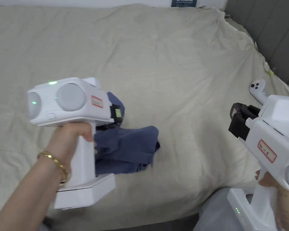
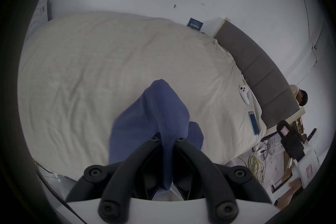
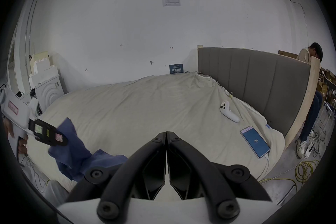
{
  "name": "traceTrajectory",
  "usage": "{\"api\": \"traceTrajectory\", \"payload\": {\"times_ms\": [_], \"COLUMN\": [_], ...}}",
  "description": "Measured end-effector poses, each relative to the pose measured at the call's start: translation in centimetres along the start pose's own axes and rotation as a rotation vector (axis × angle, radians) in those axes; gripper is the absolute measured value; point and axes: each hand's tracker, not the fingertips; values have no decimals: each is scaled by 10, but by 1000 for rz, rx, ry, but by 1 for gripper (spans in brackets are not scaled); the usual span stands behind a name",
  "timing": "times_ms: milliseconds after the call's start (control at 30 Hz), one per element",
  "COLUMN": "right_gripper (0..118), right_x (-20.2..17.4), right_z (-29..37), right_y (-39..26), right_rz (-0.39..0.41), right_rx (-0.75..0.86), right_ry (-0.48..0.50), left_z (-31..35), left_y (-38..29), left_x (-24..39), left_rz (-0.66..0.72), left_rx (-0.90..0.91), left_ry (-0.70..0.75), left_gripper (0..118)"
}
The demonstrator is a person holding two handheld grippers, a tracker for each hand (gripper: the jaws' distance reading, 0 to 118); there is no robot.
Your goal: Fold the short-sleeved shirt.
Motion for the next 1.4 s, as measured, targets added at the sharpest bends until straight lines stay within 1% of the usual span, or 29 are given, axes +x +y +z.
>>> {"api": "traceTrajectory", "payload": {"times_ms": [100, 167, 233, 300, 333, 367, 400, 433, 467, 500, 533, 600, 633, 733, 767, 800, 833, 867, 900, 933, 967, 1067, 1167, 1233, 1333, 1367, 1400], "right_gripper": [0, 0, 0, 0, 0, 0, 0, 0, 0, 0, 0, 0, 0, 0, 0, 0, 0, 0, 0, 0, 0, 0, 0, 0, 0, 0, 0], "right_x": [9, 14, 18, 21, 22, 24, 25, 26, 26, 26, 26, 23, 21, 16, 14, 12, 11, 9, 8, 8, 7, 7, 9, 11, 14, 16, 16], "right_z": [5, 7, 10, 14, 15, 17, 17, 17, 16, 16, 16, 17, 17, 18, 17, 16, 16, 15, 15, 14, 14, 14, 14, 15, 16, 17, 17], "right_y": [-1, -2, -2, -1, 0, 0, 1, 1, 1, 1, 1, 0, 0, -1, -1, -2, -2, -2, -2, -2, -2, -2, -3, -3, -4, -5, -5], "right_rz": [-5, -10, -12, -17, -19, -19, -16, -11, -7, -3, 2, 11, 14, 10, 12, 16, 20, 22, 21, 18, 17, 22, 13, 7, 2, -3, -6], "right_rx": [-2, -6, -7, -2, 0, 3, 3, 2, 2, -1, -4, 0, 0, 1, 1, 0, 1, 1, 2, 2, 1, -1, -6, -7, -11, -12, -13], "right_ry": [-23, -39, -53, -62, -69, -73, -78, -81, -83, -83, -81, -77, -71, -49, -41, -38, -33, -28, -24, -20, -17, -16, -21, -26, -37, -40, -42], "left_z": [-38, -69, -98, -118, -124, -125, -122, -118, -111, -101, -91, -68, -54, -35, -33, -34, -37, -43, -48, -52, -56, -67, -75, -78, -95, -107, -114], "left_y": [-11, -23, -33, -40, -44, -44, -43, -39, -33, -27, -23, -15, -10, -9, -13, -17, -25, -34, -41, -50, -59, -79, -102, -119, -145, -150, -150], "left_x": [25, 42, 52, 58, 60, 62, 63, 63, 62, 60, 57, 47, 43, 26, 23, 20, 18, 16, 15, 13, 11, 9, 22, 37, 58, 62, 62], "left_rz": [0, -51, -61, -59, -68, -80, -101, -95, -75, -46, -22, -37, -54, -118, -163, -207, -260, -297, -324, -337, -320, -265, -289, -370, -574, -583, -564], "left_rx": [-57, -106, -136, -172, -178, -176, -179, -187, -202, -208, -184, -69, -8, 177, 234, 265, 277, 279, 273, 250, 229, 112, 93, 88, 56, 7, -24], "left_ry": [-5, 40, 69, 99, 96, 84, 32, -36, -112, -154, -186, -249, -247, -127, -58, 9, 87, 151, 171, 181, 165, 78, 63, 37, 72, 83, 82], "left_gripper": [5, 5, 8, 27, 40, 57, 64, 64, 82, 99, 108, 110, 110, 110, 107, 100, 86, 61, 37, 20, 13, 0, 0, 0, 0, 0, 0]}}
